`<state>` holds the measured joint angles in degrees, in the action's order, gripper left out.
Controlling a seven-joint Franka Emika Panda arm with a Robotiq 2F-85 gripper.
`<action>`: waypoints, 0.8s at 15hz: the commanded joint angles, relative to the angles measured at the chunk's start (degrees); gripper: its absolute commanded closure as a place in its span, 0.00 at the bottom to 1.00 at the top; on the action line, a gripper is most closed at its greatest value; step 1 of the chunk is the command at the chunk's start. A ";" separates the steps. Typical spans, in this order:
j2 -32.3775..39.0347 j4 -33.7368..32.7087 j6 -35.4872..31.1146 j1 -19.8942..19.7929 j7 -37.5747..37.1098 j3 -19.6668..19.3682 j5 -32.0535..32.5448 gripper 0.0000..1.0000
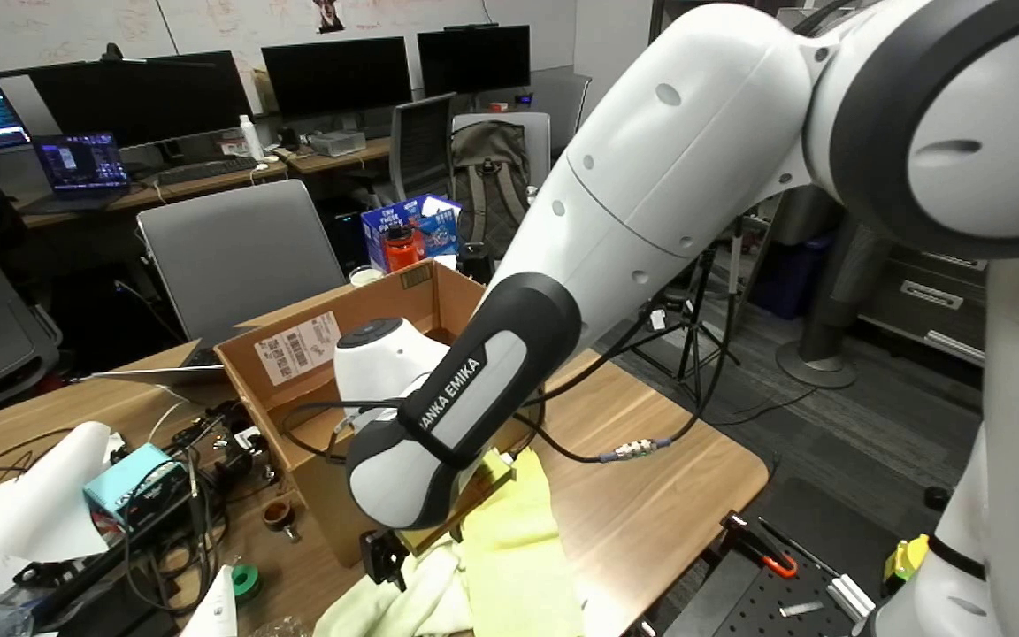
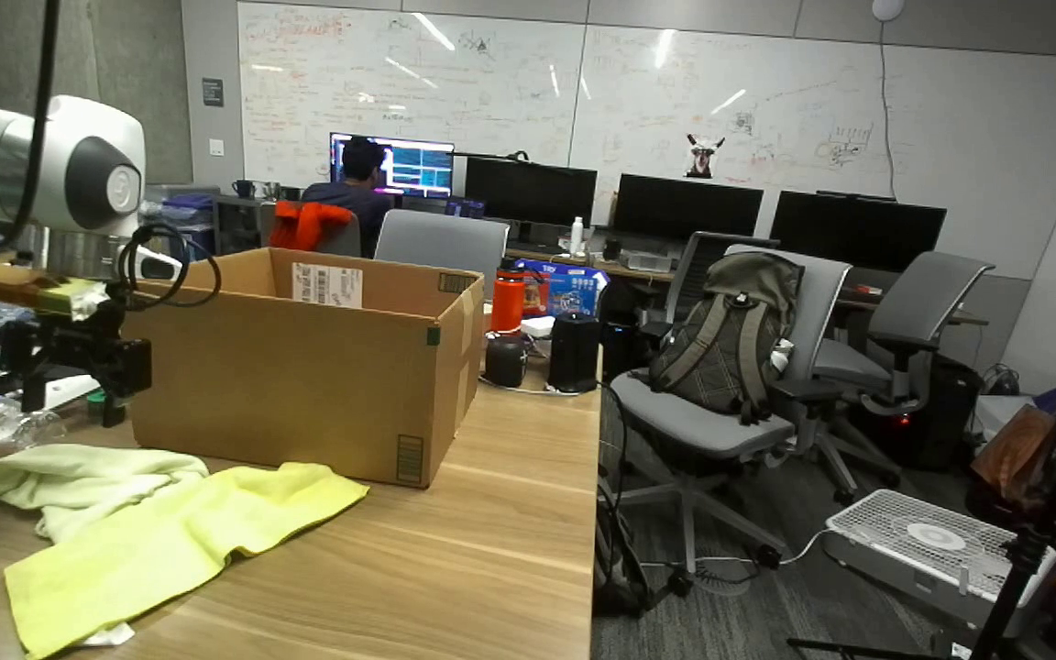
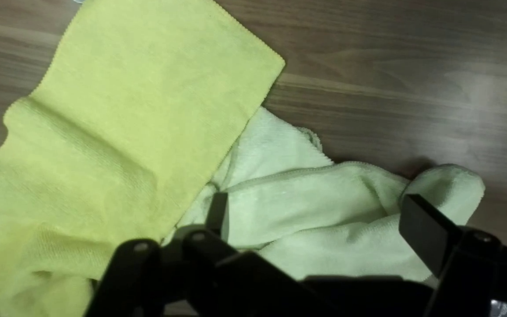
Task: Pick the cloths on the table and put them in the box
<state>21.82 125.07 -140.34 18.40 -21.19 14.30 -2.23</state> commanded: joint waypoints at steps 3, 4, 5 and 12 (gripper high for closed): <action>3.01 -1.19 -3.47 -0.89 2.36 -1.83 -2.01 0.00; 3.52 -1.10 -4.07 -1.00 2.49 -2.16 -1.93 0.00; 4.00 -1.09 -4.56 -1.10 2.58 -2.42 -1.90 0.00; 7.52 -1.47 -7.56 -1.10 3.09 -3.66 -1.62 0.00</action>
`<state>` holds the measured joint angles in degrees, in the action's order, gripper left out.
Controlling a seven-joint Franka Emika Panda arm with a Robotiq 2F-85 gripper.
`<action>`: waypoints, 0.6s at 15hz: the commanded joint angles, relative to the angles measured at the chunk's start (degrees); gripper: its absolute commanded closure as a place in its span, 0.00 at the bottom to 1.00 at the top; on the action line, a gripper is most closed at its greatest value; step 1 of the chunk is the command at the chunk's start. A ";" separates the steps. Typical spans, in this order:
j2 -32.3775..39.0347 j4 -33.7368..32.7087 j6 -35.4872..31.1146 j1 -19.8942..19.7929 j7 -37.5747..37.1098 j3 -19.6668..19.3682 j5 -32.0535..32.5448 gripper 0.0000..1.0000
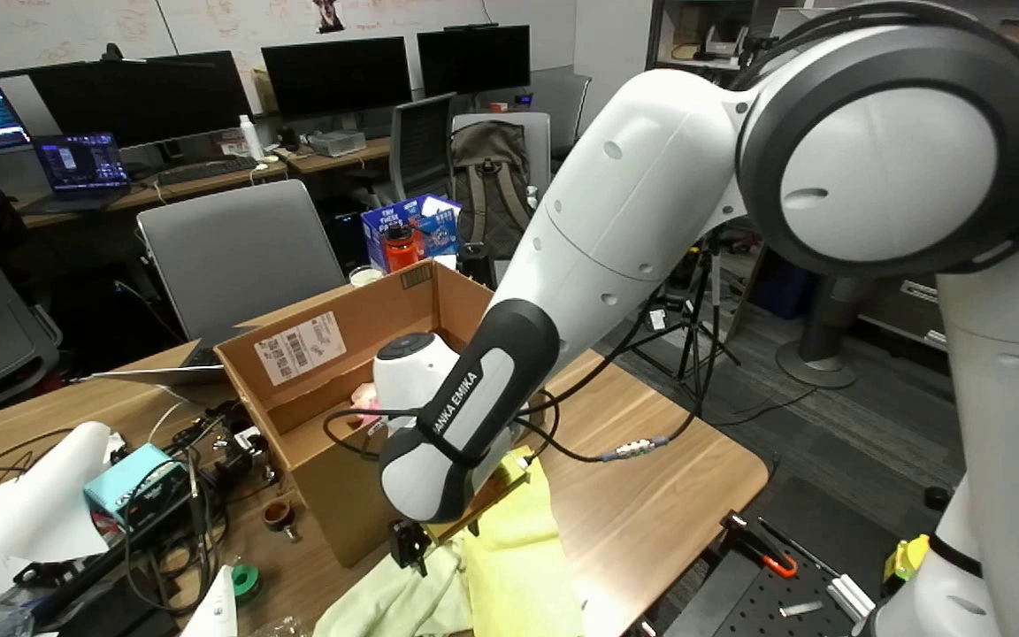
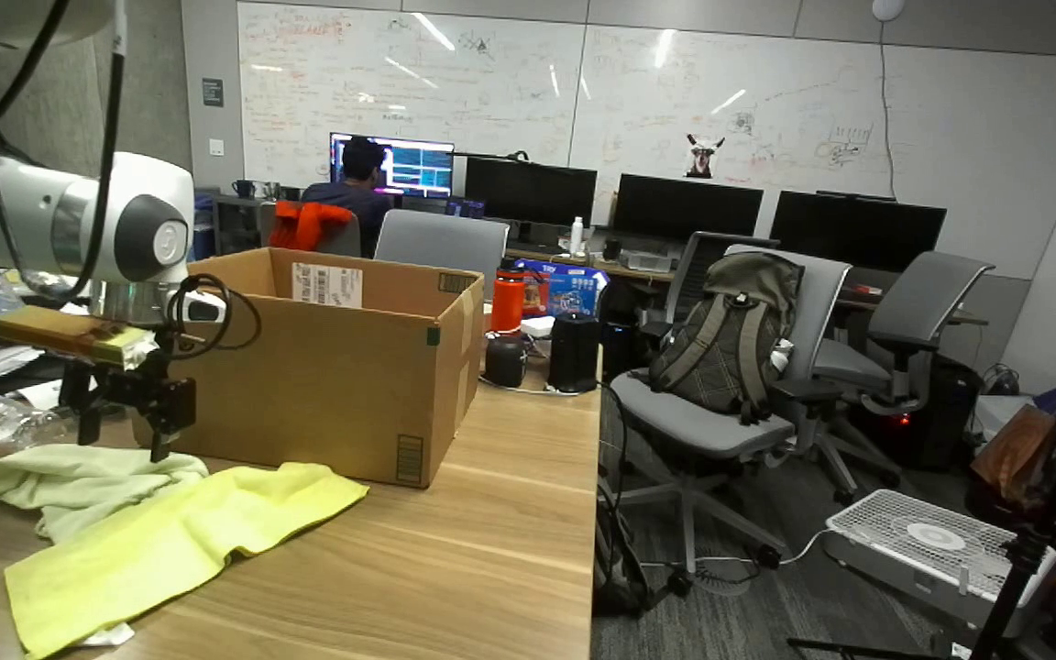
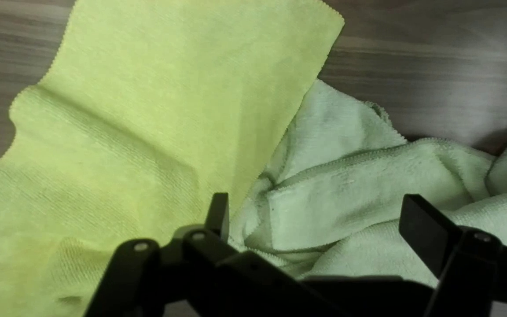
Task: Pick the cloths on the table and put them in the box
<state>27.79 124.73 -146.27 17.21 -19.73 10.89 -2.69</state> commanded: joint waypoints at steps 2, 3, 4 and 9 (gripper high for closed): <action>2.41 -1.22 -2.30 0.22 1.73 -0.34 -1.07 0.00; 2.86 -1.27 -2.73 0.20 1.86 -0.34 -1.10 0.00; 3.30 -1.35 -3.05 0.17 1.99 -0.33 -1.17 0.00; 5.34 -1.94 -4.09 0.33 2.17 -0.32 -1.25 0.00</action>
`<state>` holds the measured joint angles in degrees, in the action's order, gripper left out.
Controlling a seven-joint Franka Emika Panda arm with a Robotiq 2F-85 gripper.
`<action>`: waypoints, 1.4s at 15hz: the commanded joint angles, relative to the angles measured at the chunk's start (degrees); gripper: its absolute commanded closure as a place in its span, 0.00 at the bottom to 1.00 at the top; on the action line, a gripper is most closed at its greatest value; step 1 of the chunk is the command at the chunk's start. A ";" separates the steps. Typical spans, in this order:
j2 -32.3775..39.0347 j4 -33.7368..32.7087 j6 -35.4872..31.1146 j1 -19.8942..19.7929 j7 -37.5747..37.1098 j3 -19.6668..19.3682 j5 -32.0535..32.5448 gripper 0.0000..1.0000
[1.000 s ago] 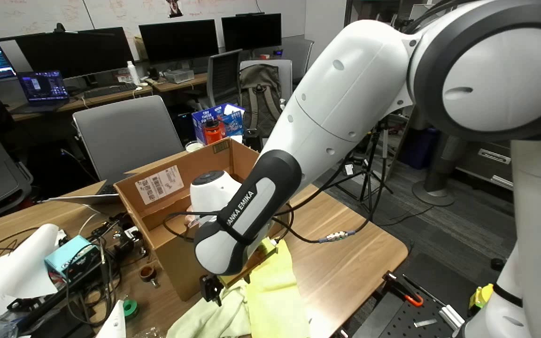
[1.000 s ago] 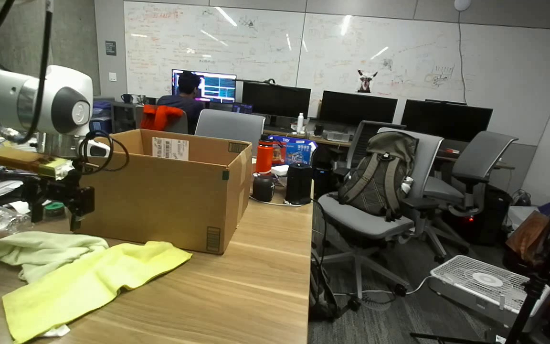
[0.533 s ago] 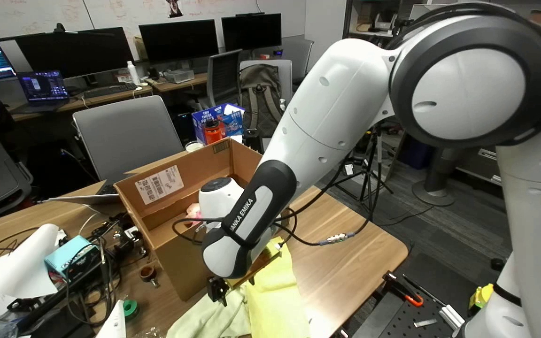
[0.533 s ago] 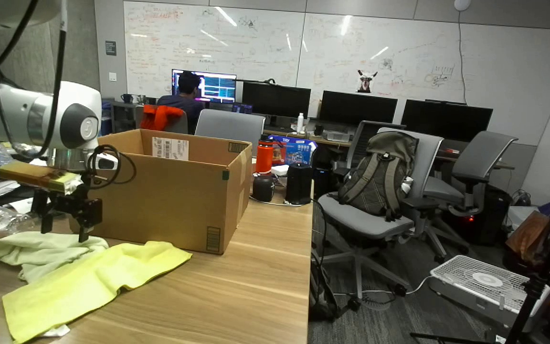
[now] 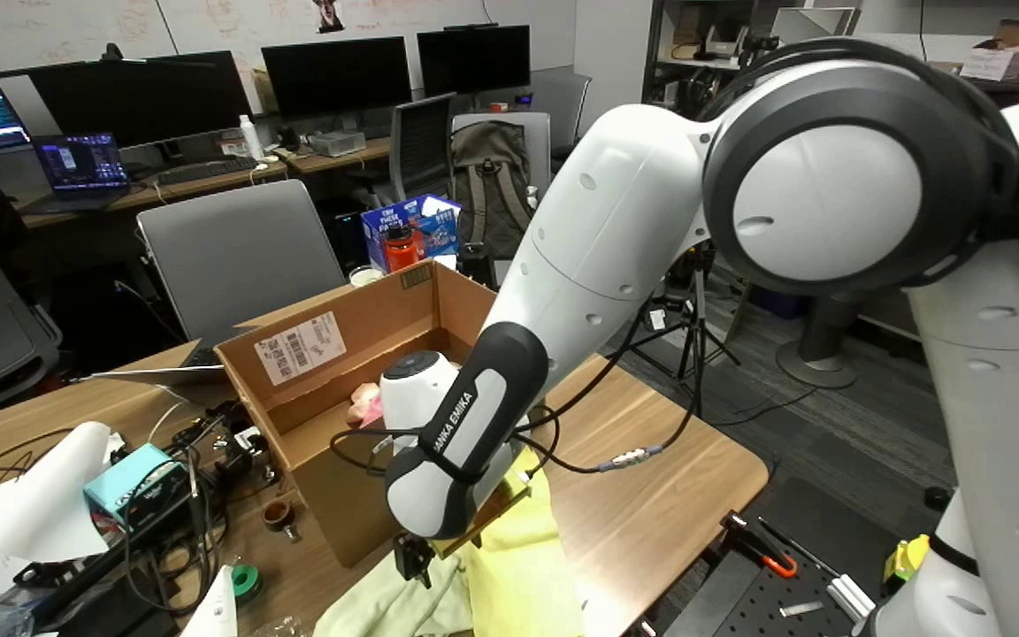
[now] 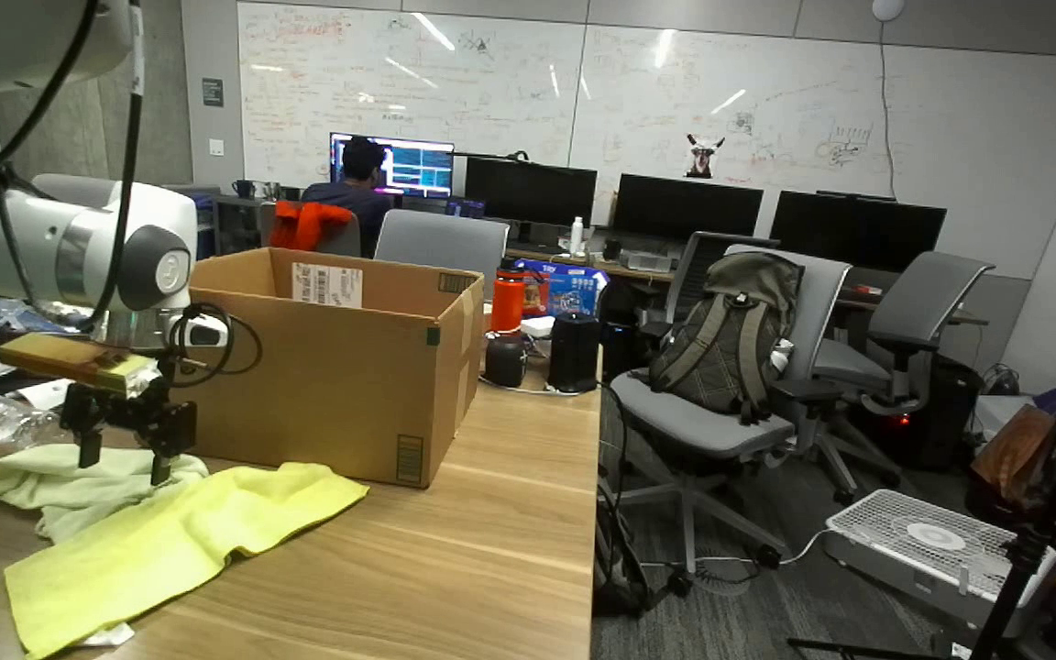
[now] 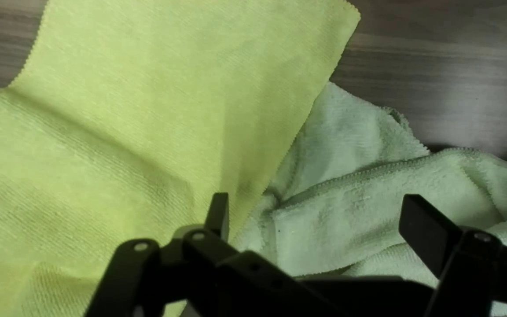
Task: Pick the cloths on the table and put them in the box
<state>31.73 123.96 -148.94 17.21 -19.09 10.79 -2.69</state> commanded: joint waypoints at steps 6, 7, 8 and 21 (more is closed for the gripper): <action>3.48 -2.20 -3.04 0.50 2.01 0.57 -1.69 0.00; 3.70 -2.32 -3.21 0.42 2.18 0.80 -1.83 0.00; 3.94 -2.43 -3.49 0.44 2.26 0.87 -1.82 0.00; 6.85 -4.42 -4.28 1.65 2.04 0.89 -1.51 0.00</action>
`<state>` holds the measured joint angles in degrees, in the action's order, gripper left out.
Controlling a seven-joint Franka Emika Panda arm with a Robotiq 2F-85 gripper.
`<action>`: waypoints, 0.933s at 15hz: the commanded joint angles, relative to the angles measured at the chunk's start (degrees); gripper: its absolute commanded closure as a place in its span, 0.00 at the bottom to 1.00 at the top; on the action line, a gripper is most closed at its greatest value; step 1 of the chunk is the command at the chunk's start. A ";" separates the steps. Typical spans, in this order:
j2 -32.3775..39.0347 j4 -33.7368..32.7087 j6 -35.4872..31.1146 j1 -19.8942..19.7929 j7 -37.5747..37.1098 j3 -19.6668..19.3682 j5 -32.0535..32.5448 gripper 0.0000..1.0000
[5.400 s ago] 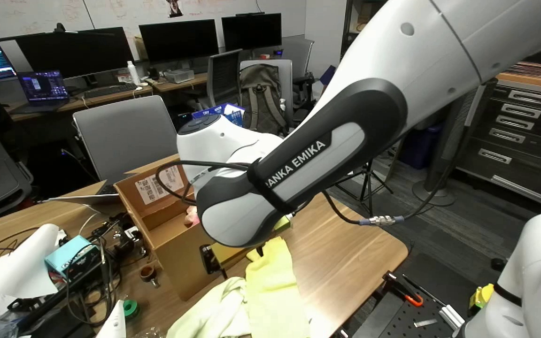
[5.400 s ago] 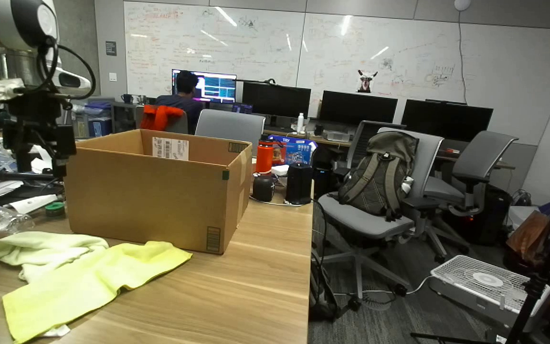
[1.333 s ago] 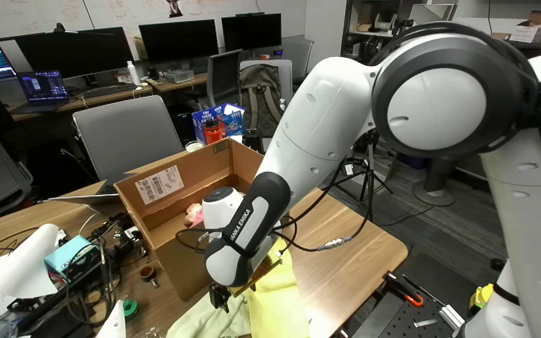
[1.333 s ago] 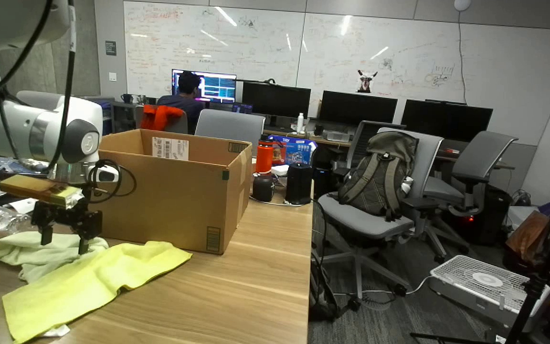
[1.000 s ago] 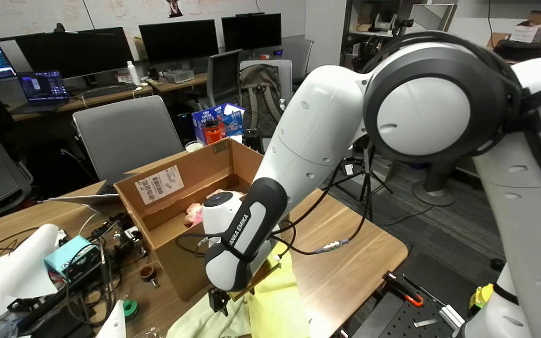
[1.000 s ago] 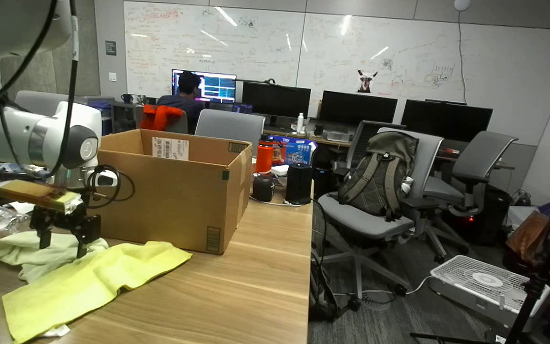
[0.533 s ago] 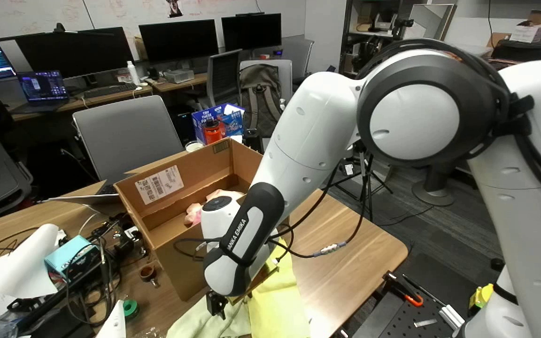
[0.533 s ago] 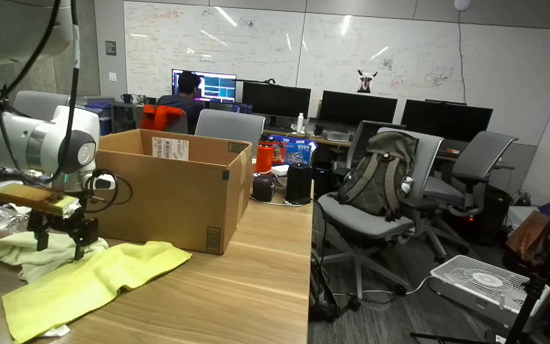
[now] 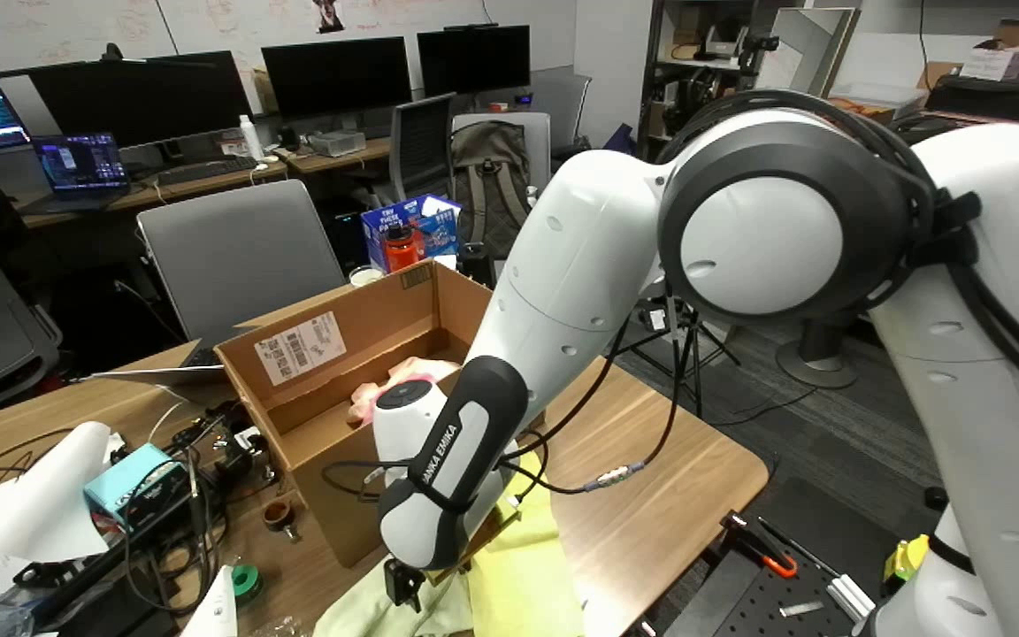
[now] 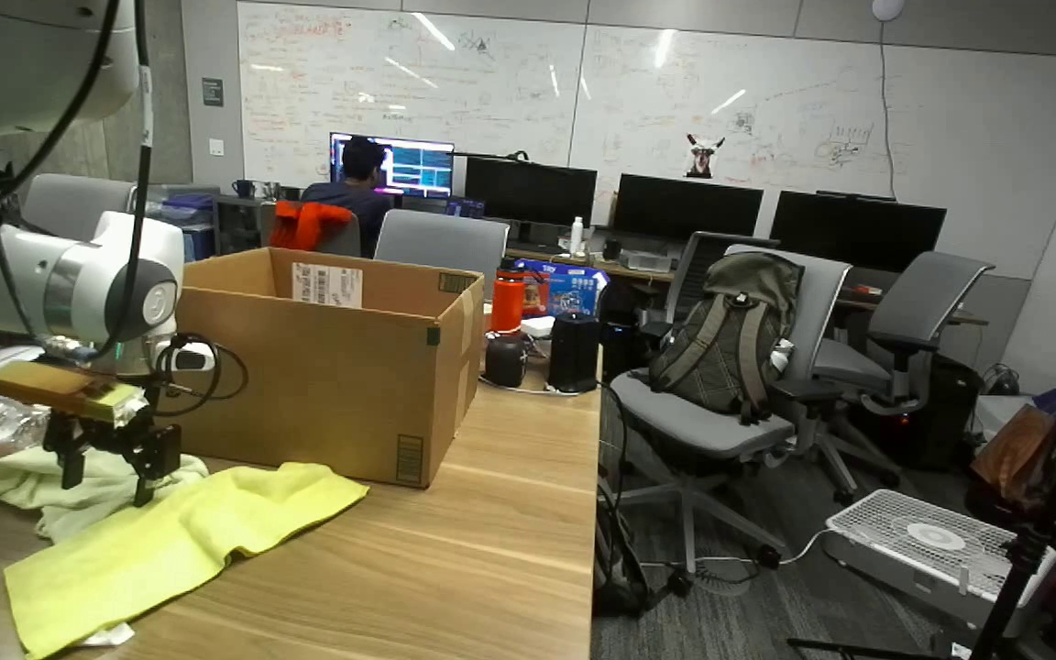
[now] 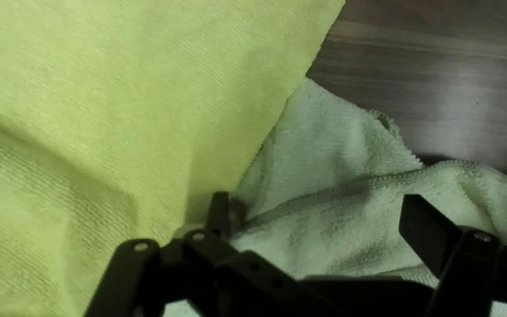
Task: Pick the cloths on the table and put them in the box
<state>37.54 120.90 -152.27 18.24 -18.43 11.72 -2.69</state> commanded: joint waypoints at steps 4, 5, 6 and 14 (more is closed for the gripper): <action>1.56 -1.79 -0.98 0.78 1.29 -0.22 -1.51 0.00; 1.64 -1.81 -1.00 0.72 1.32 -0.22 -1.55 0.00; 1.74 -1.88 -0.96 0.70 1.29 -0.24 -1.57 0.00; 2.11 -2.12 -0.72 0.77 1.17 -0.60 -1.43 0.00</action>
<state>39.02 119.79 -152.31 18.58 -18.43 11.46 -2.69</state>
